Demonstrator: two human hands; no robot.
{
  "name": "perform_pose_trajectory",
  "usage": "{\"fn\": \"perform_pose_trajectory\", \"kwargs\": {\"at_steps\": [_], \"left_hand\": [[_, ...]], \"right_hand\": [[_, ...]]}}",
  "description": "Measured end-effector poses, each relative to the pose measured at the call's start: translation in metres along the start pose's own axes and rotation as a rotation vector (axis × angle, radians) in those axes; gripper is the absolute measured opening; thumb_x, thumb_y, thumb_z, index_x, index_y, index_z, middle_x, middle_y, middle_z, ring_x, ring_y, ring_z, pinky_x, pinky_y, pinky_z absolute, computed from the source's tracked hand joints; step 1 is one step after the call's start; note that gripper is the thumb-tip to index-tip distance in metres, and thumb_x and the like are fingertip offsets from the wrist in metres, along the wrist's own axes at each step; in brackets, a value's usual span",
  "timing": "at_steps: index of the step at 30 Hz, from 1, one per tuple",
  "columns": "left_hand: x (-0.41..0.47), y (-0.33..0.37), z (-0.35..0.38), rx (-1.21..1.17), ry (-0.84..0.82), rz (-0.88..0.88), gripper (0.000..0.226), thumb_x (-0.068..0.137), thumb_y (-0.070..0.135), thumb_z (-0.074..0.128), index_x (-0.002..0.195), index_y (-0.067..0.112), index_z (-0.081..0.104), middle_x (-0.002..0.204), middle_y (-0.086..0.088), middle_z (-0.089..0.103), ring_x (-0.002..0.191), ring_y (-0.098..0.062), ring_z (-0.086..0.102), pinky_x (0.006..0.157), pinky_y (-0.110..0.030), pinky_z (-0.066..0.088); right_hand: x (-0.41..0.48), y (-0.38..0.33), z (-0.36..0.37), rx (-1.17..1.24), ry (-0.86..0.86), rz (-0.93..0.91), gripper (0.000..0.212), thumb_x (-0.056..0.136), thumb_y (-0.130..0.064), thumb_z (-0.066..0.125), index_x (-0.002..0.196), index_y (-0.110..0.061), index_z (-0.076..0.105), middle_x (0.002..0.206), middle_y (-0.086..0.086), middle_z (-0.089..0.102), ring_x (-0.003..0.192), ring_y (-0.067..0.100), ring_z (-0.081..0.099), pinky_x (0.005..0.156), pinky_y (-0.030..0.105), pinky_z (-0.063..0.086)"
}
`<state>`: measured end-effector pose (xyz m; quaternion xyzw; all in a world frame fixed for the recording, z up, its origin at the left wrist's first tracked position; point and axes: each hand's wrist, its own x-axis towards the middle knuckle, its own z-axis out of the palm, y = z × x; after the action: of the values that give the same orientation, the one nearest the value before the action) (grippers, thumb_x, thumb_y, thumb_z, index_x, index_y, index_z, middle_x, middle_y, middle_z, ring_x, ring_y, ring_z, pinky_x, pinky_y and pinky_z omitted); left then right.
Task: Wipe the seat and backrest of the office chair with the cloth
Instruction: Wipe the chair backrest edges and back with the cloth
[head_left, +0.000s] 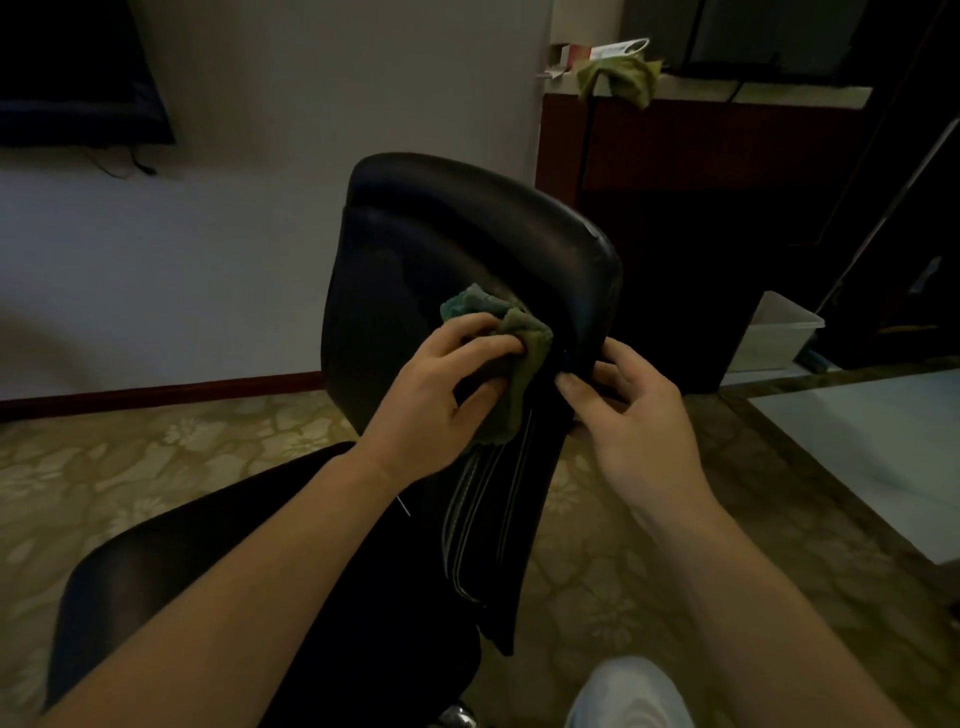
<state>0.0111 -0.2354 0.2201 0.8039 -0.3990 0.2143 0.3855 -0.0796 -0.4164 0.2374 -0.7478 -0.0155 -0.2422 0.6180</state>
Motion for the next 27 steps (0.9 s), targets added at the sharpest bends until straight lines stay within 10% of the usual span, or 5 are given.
{"fn": "perform_pose_trajectory", "kwargs": {"at_steps": [11, 21, 27], "left_hand": [[-0.033, -0.004, 0.008, 0.045, 0.082, -0.064, 0.037, 0.094, -0.001, 0.063, 0.124, 0.019, 0.070, 0.136, -0.004, 0.059, 0.127, -0.018, 0.055, 0.108, -0.037, 0.049], [-0.011, 0.005, -0.017, 0.053, 0.098, 0.044, 0.034, 0.098, 0.005, 0.062, 0.129, 0.017, 0.067, 0.136, -0.006, 0.059, 0.124, -0.016, 0.058, 0.107, -0.024, 0.047], [-0.006, 0.010, 0.001, 0.106, 0.048, 0.052, 0.033, 0.099, 0.012, 0.060, 0.130, 0.019, 0.066, 0.138, -0.008, 0.056, 0.128, -0.023, 0.054, 0.107, -0.044, 0.049]], "right_hand": [[-0.013, -0.014, -0.002, 0.417, -0.025, 0.307, 0.032, 0.105, -0.030, 0.041, 0.119, -0.031, 0.070, 0.110, -0.001, 0.073, 0.104, 0.017, 0.069, 0.086, 0.042, 0.056], [-0.027, -0.007, 0.006, 0.405, 0.025, 0.340, 0.031, 0.105, -0.029, 0.043, 0.115, -0.028, 0.072, 0.104, 0.000, 0.074, 0.095, 0.016, 0.071, 0.077, 0.035, 0.055], [-0.027, -0.006, 0.009, 0.337, 0.026, 0.304, 0.031, 0.106, -0.024, 0.042, 0.120, -0.033, 0.067, 0.107, -0.007, 0.075, 0.099, 0.010, 0.070, 0.076, 0.031, 0.052]]}}
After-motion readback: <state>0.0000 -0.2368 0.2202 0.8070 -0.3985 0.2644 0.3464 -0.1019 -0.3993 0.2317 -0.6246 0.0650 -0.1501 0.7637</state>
